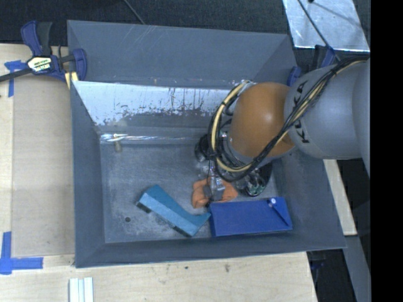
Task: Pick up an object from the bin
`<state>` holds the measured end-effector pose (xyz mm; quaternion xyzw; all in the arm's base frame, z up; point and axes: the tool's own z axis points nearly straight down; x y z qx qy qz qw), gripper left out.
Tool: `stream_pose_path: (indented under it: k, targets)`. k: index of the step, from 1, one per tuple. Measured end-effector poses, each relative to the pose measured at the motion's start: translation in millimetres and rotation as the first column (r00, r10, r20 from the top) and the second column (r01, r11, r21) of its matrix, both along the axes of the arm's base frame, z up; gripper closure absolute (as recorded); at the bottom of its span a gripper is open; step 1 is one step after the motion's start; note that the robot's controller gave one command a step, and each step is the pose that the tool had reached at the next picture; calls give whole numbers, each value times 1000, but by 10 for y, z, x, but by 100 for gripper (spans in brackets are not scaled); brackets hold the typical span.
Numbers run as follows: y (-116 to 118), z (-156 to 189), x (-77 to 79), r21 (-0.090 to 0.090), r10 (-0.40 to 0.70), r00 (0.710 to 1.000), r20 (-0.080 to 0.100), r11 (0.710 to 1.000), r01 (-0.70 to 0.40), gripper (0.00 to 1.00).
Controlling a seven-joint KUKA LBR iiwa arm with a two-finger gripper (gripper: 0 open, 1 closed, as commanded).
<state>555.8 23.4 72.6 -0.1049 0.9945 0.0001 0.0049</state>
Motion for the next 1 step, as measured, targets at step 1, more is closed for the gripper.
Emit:
stream_pose_path:
  k: [1]
  targets:
    - [-1, 0, 0, 0, -1, 1000, 0, 1000, 1, 100]
